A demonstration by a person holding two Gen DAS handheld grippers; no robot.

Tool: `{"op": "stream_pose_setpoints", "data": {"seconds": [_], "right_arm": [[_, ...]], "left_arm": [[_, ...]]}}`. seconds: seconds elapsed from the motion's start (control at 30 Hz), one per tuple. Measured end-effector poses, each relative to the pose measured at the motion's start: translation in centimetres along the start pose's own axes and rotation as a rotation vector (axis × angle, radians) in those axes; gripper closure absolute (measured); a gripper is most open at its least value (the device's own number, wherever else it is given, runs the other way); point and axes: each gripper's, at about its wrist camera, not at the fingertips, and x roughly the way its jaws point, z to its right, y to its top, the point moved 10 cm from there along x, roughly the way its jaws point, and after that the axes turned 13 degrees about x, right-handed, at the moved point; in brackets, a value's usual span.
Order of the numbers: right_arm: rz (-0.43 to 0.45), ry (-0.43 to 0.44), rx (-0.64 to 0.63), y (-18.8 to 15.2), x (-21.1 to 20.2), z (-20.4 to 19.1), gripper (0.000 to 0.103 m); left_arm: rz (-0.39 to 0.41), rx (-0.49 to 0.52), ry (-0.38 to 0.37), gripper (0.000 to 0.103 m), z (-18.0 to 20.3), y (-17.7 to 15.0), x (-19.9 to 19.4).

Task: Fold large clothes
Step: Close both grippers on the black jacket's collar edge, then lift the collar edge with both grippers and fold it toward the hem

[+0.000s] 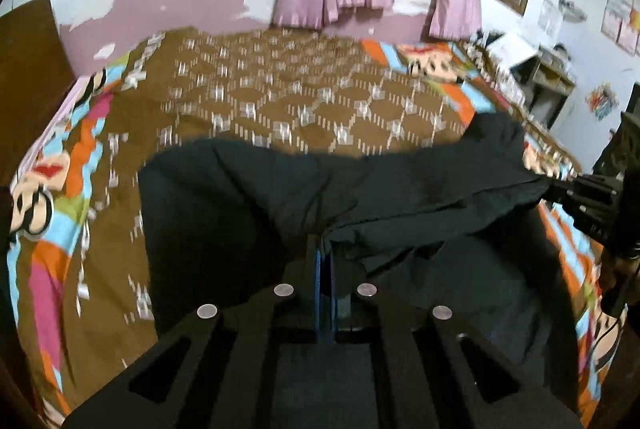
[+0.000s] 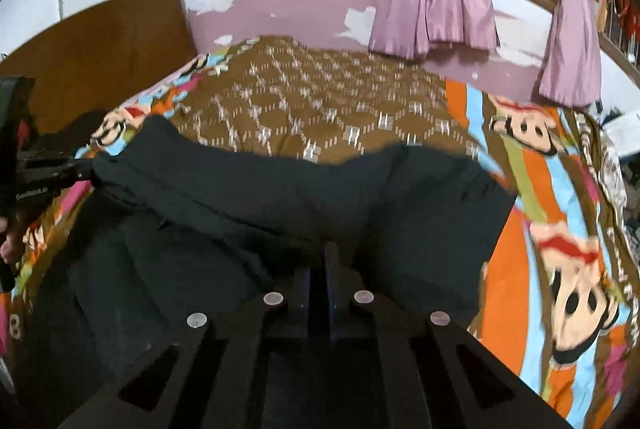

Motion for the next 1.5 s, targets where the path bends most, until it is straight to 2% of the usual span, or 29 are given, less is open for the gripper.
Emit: {"op": "stream_pose_setpoints", "data": {"seconds": [0.17, 0.33, 0.47, 0.6, 0.73, 0.8, 0.97, 1.03, 1.13, 1.23, 1.27, 1.3, 1.37, 1.43, 1.5], "right_arm": [[-0.028, -0.001, 0.064, -2.7, 3.2, 1.1, 0.097], [-0.056, 0.003, 0.086, -4.1, 7.3, 2.6, 0.097], [-0.039, 0.001, 0.095, -4.4, 8.4, 2.9, 0.097], [-0.017, 0.04, 0.134, -4.1, 7.4, 2.9, 0.094], [-0.004, 0.121, 0.226, -2.6, 5.0, 2.6, 0.09], [0.034, 0.13, 0.227, -1.4, 3.4, 2.5, 0.084], [0.157, 0.198, 0.263, 2.1, -1.2, 1.8, 0.084], [0.17, 0.195, 0.248, 3.9, -1.1, 1.0, 0.081], [0.115, 0.19, 0.21, 6.2, 1.9, -0.6, 0.081], [-0.006, 0.192, 0.23, 6.1, 7.0, -1.0, 0.081], [-0.081, 0.19, 0.237, 5.1, 9.3, -1.1, 0.081], [-0.128, 0.186, 0.236, 4.1, 10.7, -1.0, 0.081], [-0.168, 0.182, 0.229, 2.3, 12.1, -0.6, 0.081], [-0.194, 0.212, 0.237, 1.5, 12.4, -0.3, 0.084], [-0.213, 0.246, 0.26, 0.8, 12.2, 0.2, 0.084]], "left_arm": [[-0.034, 0.006, 0.041, 0.101, 1.0, -2.9, 3.4], [-0.032, 0.023, 0.073, 0.101, 1.0, -4.0, 7.3], [-0.017, 0.032, 0.096, 0.101, 0.5, -4.5, 8.7], [0.018, 0.027, 0.079, 0.102, 0.4, -4.6, 7.9], [0.009, -0.013, 0.071, 0.101, 0.0, -3.8, 7.2], [0.016, 0.013, 0.09, 0.101, 0.2, -3.3, 6.9], [0.025, 0.068, 0.104, 0.101, 1.0, -3.3, 7.0], [0.025, 0.061, 0.095, 0.101, 1.0, -3.5, 7.2], [0.022, 0.071, 0.091, 0.101, 1.1, -3.6, 7.2], [0.038, 0.077, 0.073, 0.101, 1.1, -3.6, 6.8], [0.056, 0.08, 0.082, 0.1, 1.0, -3.5, 6.3], [0.083, 0.092, 0.102, 0.098, 0.9, -3.3, 5.7], [0.162, 0.123, 0.135, 0.098, 1.3, -3.2, 3.8], [0.266, 0.135, 0.12, 0.098, 2.2, -2.8, 1.4], [0.334, 0.116, 0.103, 0.098, 2.6, -1.8, -0.2]]}}
